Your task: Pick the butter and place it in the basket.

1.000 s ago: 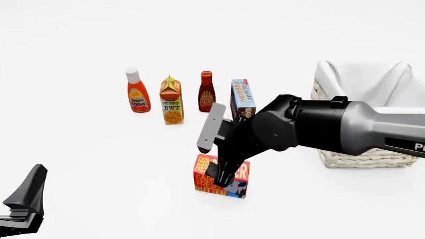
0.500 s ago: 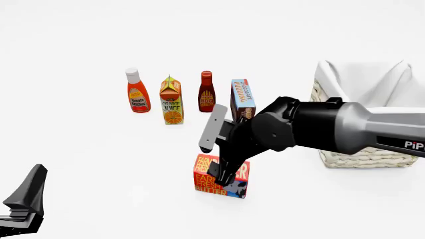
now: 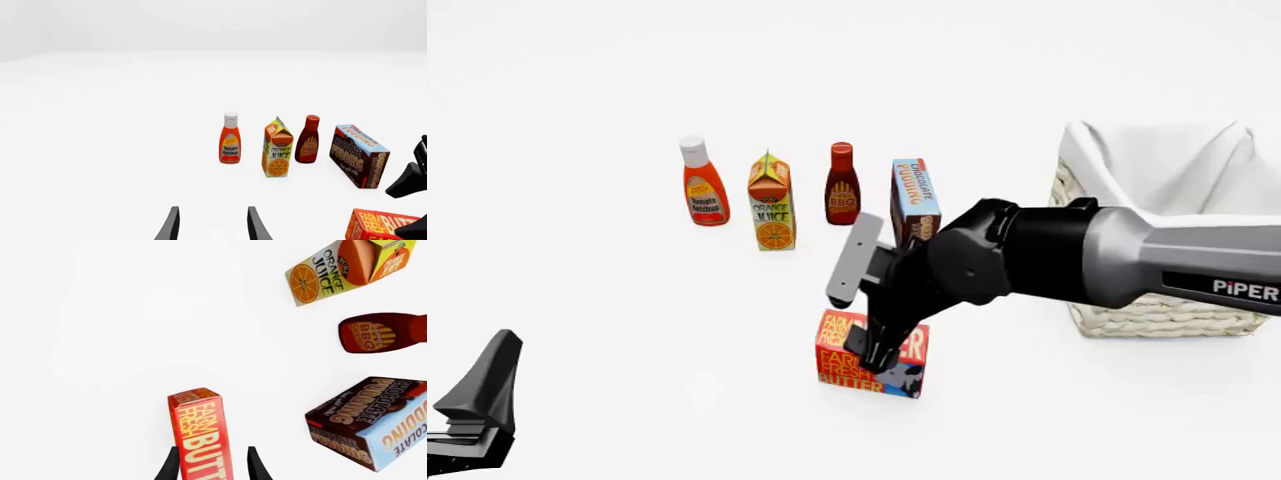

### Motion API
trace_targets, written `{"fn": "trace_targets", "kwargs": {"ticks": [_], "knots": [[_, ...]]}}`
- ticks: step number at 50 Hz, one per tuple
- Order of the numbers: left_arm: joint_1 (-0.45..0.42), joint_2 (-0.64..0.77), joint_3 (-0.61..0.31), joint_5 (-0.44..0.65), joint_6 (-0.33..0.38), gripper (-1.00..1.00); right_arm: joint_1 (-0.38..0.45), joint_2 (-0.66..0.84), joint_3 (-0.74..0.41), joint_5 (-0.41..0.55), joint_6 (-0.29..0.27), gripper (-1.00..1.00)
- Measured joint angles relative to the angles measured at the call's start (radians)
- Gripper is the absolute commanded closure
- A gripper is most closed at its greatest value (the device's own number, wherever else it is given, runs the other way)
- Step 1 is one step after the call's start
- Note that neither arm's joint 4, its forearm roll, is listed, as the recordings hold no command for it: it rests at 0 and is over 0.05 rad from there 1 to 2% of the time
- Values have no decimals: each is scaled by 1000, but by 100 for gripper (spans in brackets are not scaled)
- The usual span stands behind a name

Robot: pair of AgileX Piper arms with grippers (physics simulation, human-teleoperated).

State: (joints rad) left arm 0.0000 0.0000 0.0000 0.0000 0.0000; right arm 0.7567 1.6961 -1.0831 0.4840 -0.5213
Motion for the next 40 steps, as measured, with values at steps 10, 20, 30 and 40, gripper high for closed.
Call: {"fn": "trace_targets", "kwargs": {"ticks": [10,20,30,40], "knots": [[0,0,0,0,0,-100,9,1,0,0,3,-100],[0,0,0,0,0,-100,17,4,3,-4,8,-100],[0,0,0,0,0,-100,21,14,6,-12,11,-100],[0,0,0,0,0,-100,12,28,4,-18,6,-100]]}}
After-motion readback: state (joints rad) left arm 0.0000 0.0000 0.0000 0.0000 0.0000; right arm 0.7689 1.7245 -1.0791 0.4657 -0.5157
